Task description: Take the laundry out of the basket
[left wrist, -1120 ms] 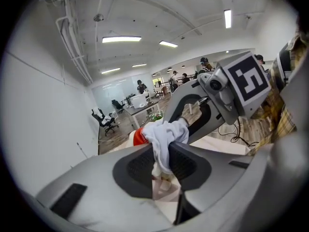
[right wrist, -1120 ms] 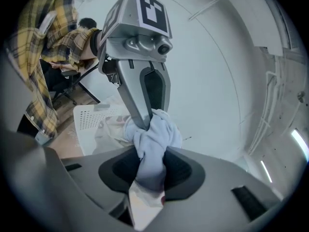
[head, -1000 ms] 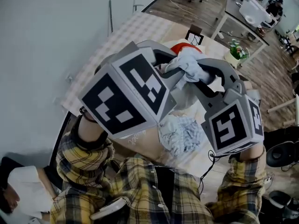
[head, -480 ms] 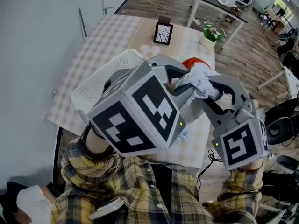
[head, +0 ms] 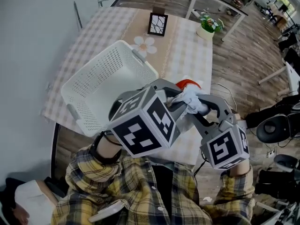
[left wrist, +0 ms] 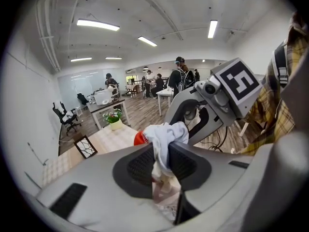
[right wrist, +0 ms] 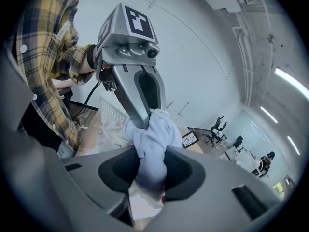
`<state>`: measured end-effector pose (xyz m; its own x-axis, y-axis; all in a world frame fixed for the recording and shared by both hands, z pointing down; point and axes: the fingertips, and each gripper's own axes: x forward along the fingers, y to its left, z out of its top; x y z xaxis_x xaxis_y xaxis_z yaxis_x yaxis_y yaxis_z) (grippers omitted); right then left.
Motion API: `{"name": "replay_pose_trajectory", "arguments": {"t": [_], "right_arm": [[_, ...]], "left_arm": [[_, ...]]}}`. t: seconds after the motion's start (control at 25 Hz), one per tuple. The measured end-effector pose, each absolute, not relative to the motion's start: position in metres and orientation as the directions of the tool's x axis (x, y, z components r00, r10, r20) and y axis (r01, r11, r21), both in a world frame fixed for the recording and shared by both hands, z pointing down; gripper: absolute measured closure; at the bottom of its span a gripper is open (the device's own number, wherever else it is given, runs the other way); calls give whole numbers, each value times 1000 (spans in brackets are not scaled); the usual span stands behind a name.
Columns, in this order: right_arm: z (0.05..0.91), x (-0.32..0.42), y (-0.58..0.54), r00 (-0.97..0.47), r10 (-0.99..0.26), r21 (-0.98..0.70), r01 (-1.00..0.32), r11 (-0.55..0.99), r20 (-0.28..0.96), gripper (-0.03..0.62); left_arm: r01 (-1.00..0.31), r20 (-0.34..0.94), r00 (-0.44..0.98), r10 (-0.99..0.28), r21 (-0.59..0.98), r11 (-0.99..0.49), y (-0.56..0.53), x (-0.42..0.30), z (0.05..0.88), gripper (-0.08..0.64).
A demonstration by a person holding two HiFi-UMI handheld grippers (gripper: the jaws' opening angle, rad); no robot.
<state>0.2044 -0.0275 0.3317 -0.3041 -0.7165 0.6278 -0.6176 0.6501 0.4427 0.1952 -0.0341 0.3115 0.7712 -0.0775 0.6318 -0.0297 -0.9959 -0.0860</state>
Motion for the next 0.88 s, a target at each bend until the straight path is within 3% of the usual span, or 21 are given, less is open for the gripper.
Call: {"name": "replay_pose_trajectory", "arguments": {"t": [0.88], "right_arm": [[528, 195, -12, -425, -516, 152, -645, 749, 744, 393]], "left_arm": [[-289, 726, 674, -138, 87, -953, -20, 181, 506, 433]]}}
